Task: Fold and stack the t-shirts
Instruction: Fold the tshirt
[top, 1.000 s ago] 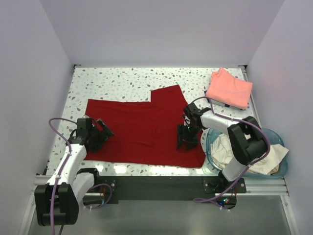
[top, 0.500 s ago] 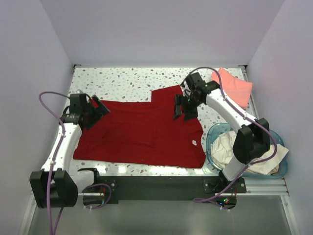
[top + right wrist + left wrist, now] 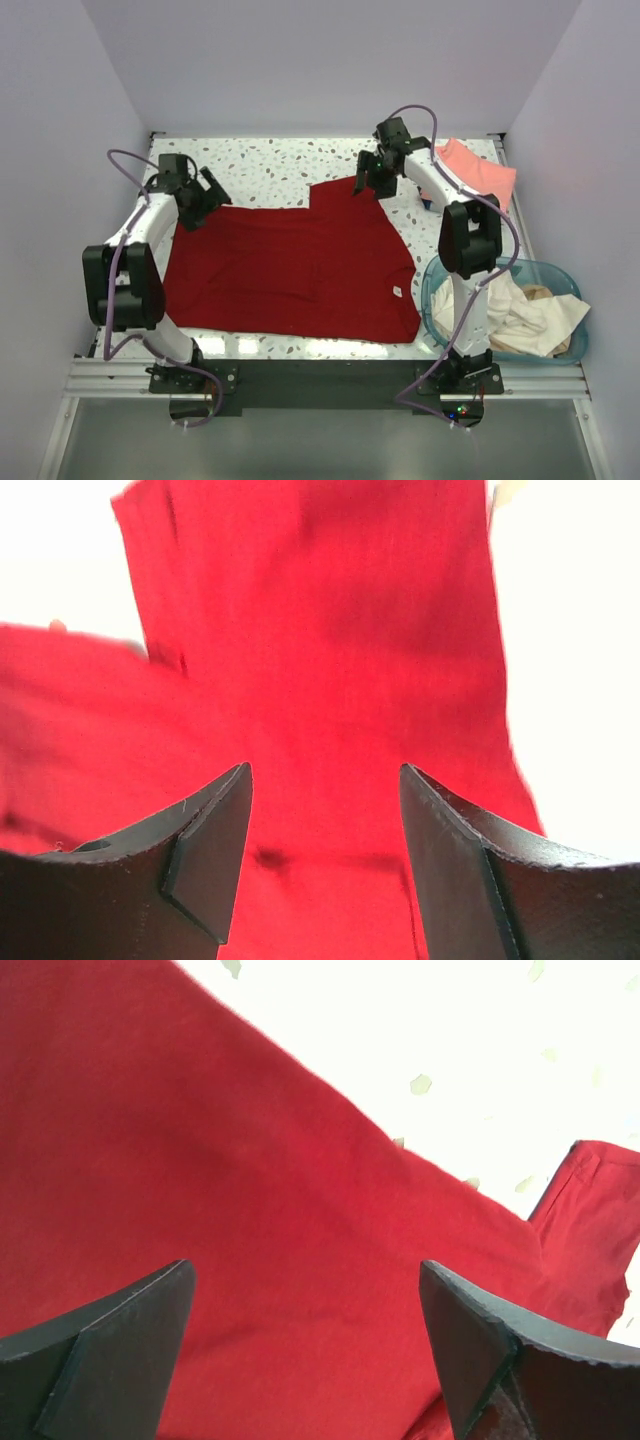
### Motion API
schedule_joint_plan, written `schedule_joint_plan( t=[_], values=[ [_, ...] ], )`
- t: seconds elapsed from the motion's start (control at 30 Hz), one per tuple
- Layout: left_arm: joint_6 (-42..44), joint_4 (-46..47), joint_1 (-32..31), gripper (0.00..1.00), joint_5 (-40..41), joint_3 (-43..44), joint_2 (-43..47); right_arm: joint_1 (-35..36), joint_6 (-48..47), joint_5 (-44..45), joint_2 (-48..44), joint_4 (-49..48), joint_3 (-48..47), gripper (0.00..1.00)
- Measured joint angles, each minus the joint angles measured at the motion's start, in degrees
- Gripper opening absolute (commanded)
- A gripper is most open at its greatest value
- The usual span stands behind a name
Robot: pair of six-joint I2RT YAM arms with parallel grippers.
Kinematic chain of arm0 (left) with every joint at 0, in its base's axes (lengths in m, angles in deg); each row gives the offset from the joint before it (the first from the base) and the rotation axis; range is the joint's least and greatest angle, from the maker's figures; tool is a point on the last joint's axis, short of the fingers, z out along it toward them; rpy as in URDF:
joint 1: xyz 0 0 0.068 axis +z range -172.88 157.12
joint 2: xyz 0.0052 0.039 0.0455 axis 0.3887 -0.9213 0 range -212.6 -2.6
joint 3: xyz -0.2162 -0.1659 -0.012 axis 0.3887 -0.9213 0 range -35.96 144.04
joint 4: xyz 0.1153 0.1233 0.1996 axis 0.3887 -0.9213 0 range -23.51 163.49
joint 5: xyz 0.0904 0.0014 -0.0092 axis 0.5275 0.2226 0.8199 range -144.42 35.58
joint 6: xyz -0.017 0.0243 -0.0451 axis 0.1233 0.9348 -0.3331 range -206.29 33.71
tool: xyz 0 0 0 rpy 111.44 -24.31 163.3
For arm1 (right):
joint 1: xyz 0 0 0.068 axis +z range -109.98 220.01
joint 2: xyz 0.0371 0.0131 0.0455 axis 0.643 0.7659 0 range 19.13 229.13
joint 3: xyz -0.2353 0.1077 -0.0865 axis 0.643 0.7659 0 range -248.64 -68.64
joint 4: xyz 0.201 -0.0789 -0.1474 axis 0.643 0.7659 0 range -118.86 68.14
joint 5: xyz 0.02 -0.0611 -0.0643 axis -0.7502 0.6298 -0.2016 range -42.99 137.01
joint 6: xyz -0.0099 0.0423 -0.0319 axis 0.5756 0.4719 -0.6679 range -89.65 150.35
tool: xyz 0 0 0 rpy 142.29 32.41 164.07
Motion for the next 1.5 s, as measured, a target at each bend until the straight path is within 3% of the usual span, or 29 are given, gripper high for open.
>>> schedule_joint_plan(
  t=[0.23,0.73,1.0,1.5],
  values=[
    [0.48,3.72,0.04,0.94,-4.15,4.7,-8.35,-0.24,0.28,5.64,9.03,-7.15,-10.49,0.66],
    [0.66,7.32,0.04,0.95,-1.03,10.1,-8.81,-2.91,-0.96,11.08,22.53,-15.65,-20.96,0.6],
    [0.81,6.93,0.5,0.95,1.22,10.56,-9.31,-3.54,-0.59,9.22,22.97,-16.96,-21.55,0.5],
    [0.07,5.95,5.79,0.95,1.14,10.69,-12.79,-3.52,-0.57,6.73,23.06,-16.48,-21.16,0.5]
  ],
)
